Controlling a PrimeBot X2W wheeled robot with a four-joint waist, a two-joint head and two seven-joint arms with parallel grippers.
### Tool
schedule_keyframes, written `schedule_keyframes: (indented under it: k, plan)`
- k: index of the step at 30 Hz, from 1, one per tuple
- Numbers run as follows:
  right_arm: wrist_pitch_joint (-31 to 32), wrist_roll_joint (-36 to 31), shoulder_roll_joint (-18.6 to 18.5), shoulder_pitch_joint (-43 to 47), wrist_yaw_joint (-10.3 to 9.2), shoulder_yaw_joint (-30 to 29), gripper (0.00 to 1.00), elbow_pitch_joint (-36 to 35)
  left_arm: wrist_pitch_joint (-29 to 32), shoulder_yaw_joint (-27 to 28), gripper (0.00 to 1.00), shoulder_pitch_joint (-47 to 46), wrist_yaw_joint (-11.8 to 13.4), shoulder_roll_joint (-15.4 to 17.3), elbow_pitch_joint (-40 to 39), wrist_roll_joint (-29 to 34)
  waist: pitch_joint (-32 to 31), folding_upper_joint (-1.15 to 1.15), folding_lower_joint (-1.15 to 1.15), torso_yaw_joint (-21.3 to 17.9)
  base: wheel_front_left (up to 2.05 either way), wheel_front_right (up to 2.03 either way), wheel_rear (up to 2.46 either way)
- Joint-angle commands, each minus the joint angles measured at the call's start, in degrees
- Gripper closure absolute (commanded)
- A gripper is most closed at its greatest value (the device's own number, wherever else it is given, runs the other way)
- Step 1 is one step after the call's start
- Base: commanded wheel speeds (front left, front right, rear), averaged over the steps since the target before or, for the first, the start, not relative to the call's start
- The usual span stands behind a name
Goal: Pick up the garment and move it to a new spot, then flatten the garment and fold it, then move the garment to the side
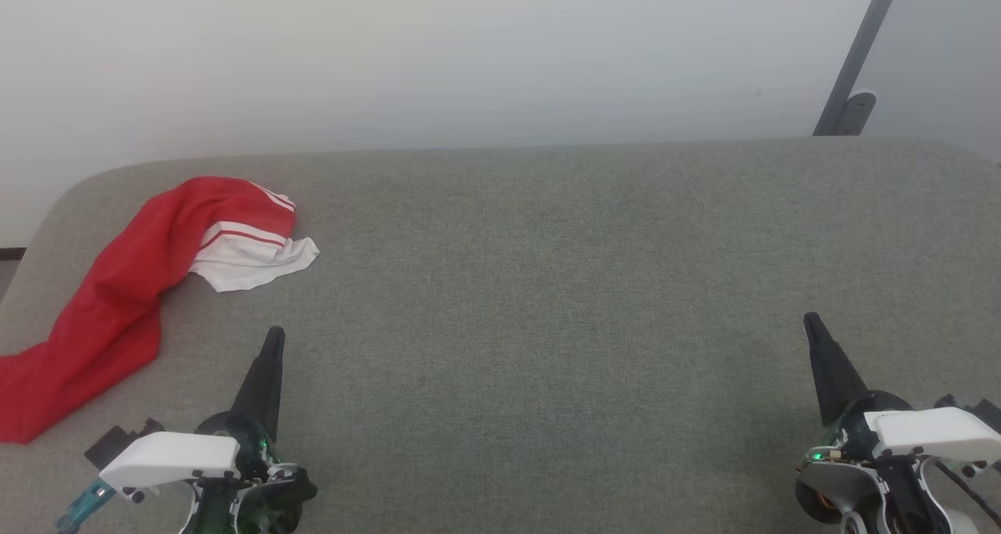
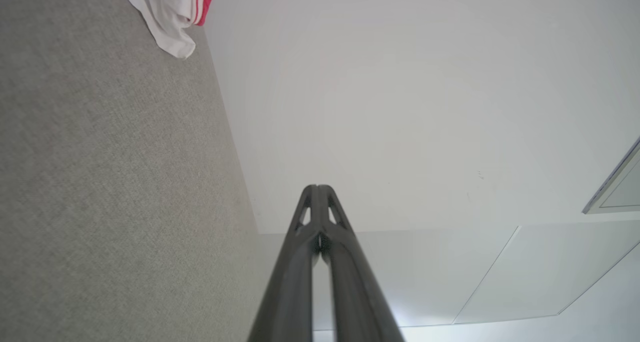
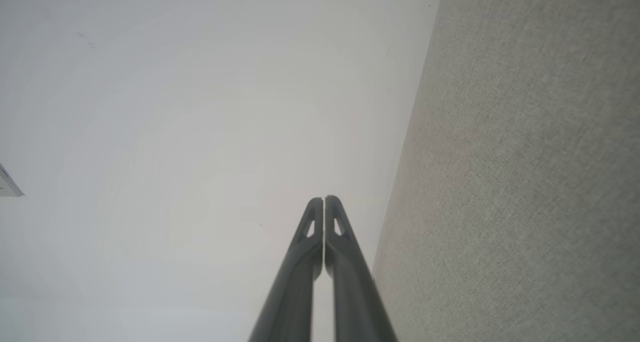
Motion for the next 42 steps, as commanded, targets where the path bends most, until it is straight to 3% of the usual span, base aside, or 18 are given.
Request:
schedule_keyframes:
  k: [1, 42]
  plan:
    - [0.1, 0.3, 0.2, -0.3, 0.02, 0.0, 1.0, 0.0, 0.1, 0.1, 1.0, -0.7, -0.2, -0.1, 0.0, 0.1, 0.0, 0.0, 0.0, 0.0, 0.0, 0.0, 0.0]
    - [0.1, 0.3, 0.2, -0.3, 0.02, 0.0, 1.0, 0.0, 0.1, 0.1, 1.0, -0.7, -0.2, -0.1, 0.0, 0.1, 0.0, 0.0, 0.0, 0.0, 0.0, 0.0, 0.0]
